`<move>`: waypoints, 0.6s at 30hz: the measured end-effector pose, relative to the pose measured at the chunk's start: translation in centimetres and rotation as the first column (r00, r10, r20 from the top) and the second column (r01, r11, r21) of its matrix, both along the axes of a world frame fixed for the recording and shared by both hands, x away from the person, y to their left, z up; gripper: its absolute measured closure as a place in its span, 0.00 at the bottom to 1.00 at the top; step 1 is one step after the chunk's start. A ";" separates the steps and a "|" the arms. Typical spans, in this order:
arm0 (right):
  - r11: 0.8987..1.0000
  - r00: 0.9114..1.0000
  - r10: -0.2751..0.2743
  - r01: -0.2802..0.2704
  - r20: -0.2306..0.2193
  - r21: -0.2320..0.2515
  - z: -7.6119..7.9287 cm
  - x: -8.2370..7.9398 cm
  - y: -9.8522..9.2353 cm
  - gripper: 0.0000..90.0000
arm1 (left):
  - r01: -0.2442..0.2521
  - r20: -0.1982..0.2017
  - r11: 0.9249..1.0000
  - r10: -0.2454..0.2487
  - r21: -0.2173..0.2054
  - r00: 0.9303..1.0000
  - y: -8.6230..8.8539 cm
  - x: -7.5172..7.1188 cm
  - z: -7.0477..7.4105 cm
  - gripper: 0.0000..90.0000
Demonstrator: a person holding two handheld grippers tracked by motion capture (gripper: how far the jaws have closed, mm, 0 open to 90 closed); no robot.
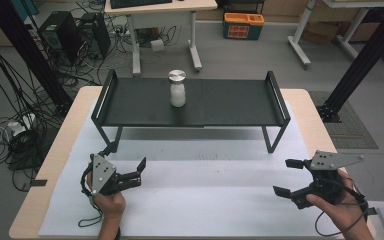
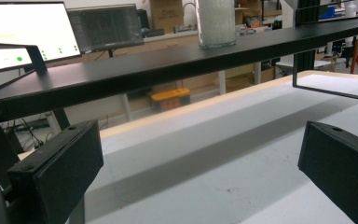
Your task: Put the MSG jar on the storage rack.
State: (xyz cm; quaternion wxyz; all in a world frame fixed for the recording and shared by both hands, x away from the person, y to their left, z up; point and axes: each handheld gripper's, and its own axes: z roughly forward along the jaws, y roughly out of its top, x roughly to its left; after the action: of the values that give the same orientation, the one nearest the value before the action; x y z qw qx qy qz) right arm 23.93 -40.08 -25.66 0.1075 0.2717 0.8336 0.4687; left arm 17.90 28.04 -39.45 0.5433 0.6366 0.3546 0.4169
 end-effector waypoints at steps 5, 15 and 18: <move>1.000 1.000 0.018 -0.019 -0.008 -0.025 0.1 0.4 0.8 0.06 | -0.005 0.002 1.000 0.005 -0.008 1.000 0.0 -0.1 -0.1 0.00; 0.997 0.999 0.030 -0.031 -0.014 -0.066 0.2 0.9 1.7 0.06 | -0.003 0.006 1.000 0.003 -0.007 1.000 0.1 -0.1 -0.1 0.00; 0.997 0.999 0.028 -0.030 -0.018 -0.069 0.2 0.9 1.7 0.06 | -0.002 0.008 1.000 0.002 -0.005 1.000 0.0 -0.1 -0.1 0.00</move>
State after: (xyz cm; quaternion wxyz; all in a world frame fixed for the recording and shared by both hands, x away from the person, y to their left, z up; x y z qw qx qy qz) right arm 24.82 -38.37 -25.51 0.1028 0.2597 0.8542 0.4386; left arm 17.78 28.09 -39.57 0.5460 0.6333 0.3541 0.4188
